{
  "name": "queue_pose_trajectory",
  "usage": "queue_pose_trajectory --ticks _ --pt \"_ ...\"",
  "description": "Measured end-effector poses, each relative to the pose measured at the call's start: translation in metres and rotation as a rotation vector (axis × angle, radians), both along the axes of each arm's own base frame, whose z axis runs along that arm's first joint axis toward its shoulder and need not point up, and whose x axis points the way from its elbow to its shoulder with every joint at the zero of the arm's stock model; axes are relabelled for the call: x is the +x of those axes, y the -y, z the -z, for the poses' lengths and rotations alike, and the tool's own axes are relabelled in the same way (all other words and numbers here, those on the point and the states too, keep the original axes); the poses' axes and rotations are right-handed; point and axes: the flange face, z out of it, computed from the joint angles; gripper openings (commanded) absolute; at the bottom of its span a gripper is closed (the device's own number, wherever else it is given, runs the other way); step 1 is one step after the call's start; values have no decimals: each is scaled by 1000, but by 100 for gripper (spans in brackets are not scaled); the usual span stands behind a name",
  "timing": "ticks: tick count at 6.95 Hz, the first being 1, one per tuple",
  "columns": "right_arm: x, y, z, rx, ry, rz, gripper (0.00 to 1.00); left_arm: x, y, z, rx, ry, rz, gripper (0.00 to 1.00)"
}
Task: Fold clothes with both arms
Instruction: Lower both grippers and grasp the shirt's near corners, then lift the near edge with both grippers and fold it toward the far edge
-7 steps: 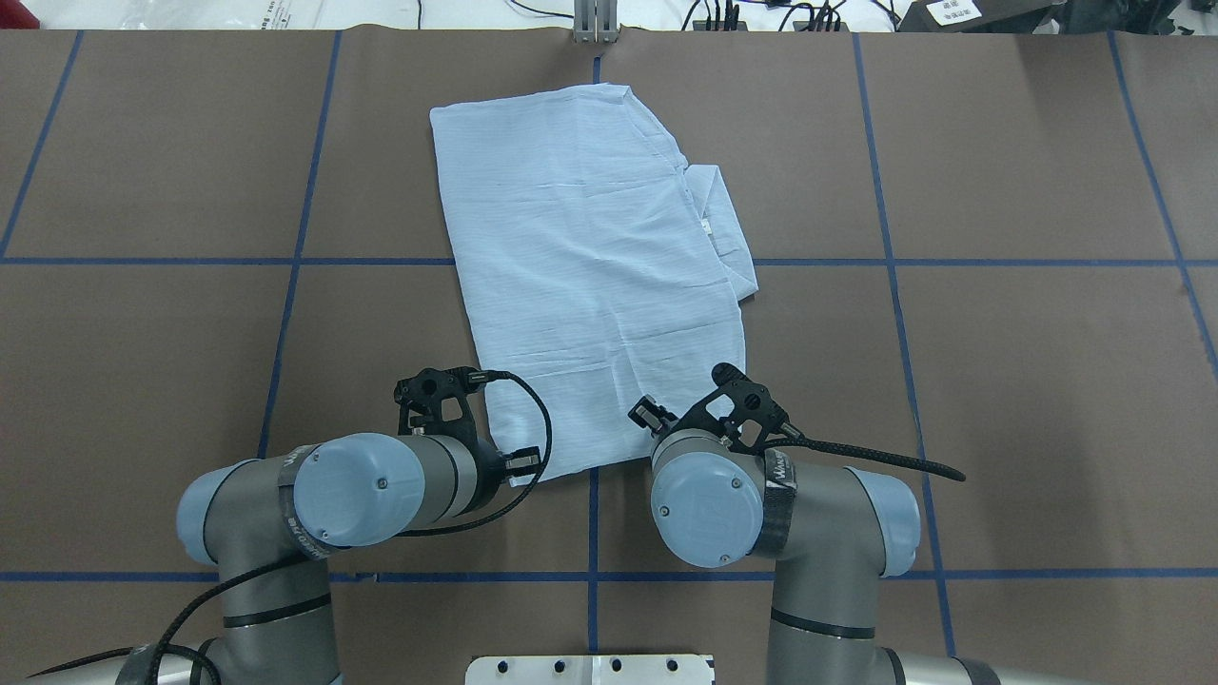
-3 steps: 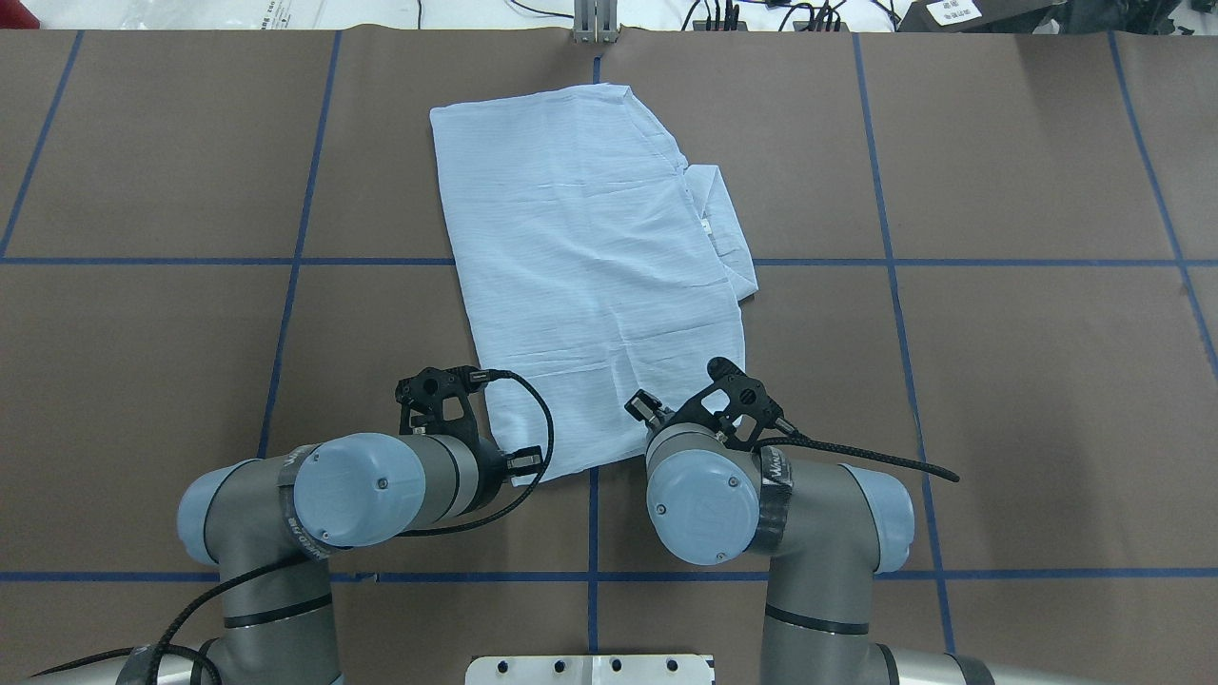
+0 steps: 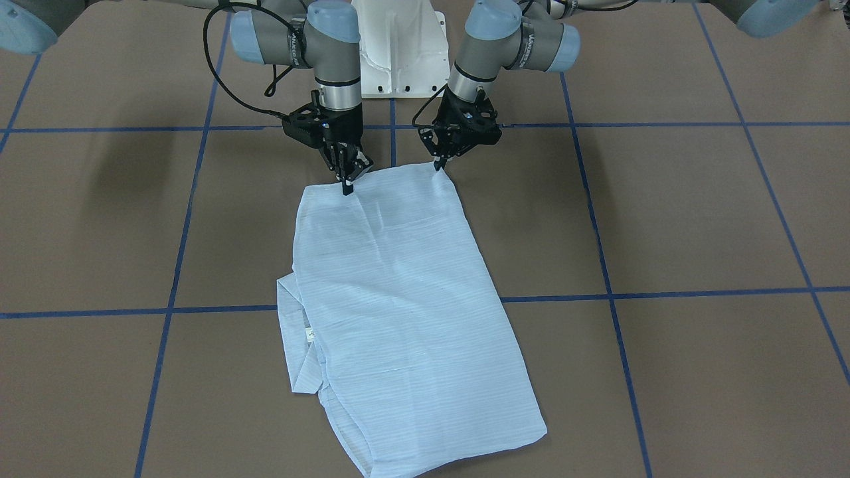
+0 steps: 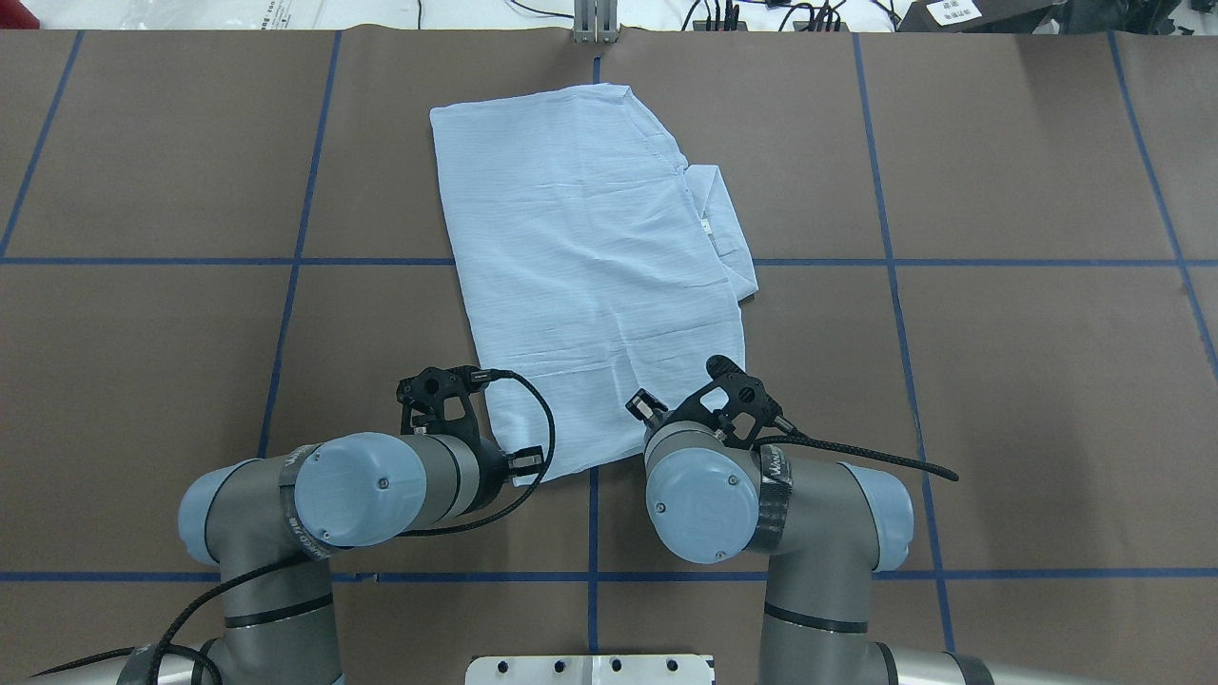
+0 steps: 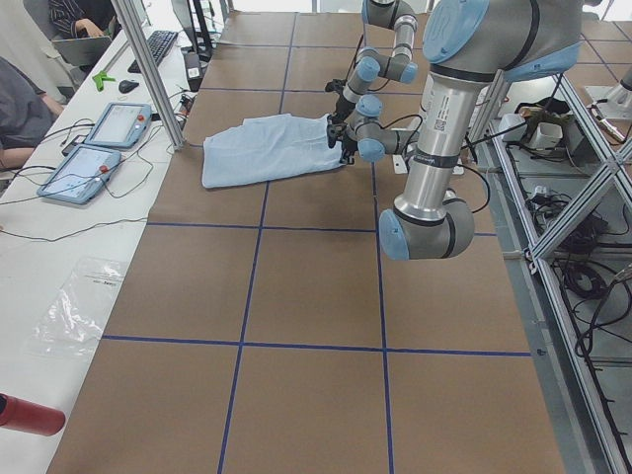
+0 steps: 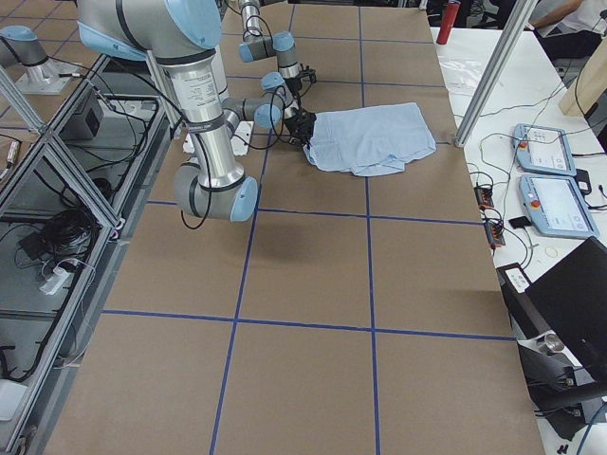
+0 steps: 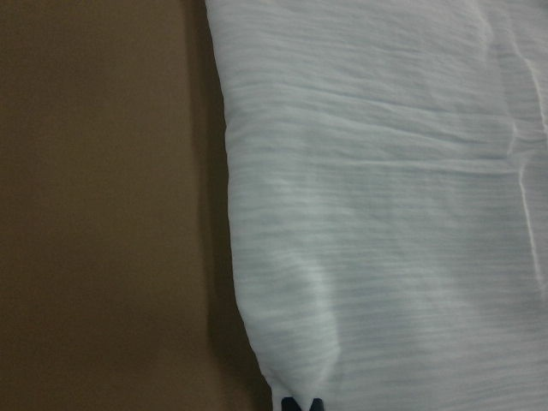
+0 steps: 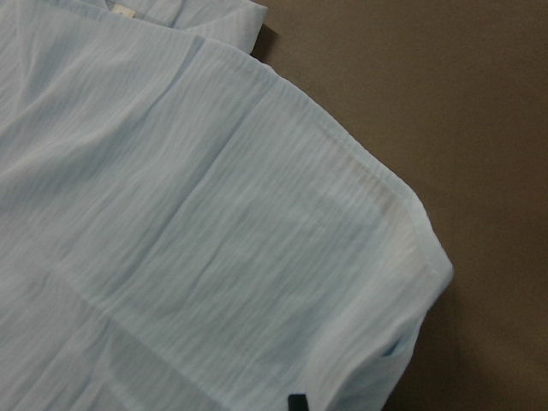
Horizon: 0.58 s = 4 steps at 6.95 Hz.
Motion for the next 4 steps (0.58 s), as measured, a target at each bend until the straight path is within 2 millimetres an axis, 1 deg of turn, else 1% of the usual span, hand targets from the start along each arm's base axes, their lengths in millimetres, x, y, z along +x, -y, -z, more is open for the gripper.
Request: queue_pose_trajectory --ticks 1,2,3,4 --pt "4 1 4 4 8 -1 0 -6 -2 8 9 -15 -7 0" --pt "15 1 15 13 30 -2 0 -20 -6 23 26 -38 -15 0" --pt "32 -8 33 24 54 3 0 -38 -12 42 36 -52 -29 0" --pt "51 -32 54 36 67 26 0 -60 -21 65 37 -67 -48 0"
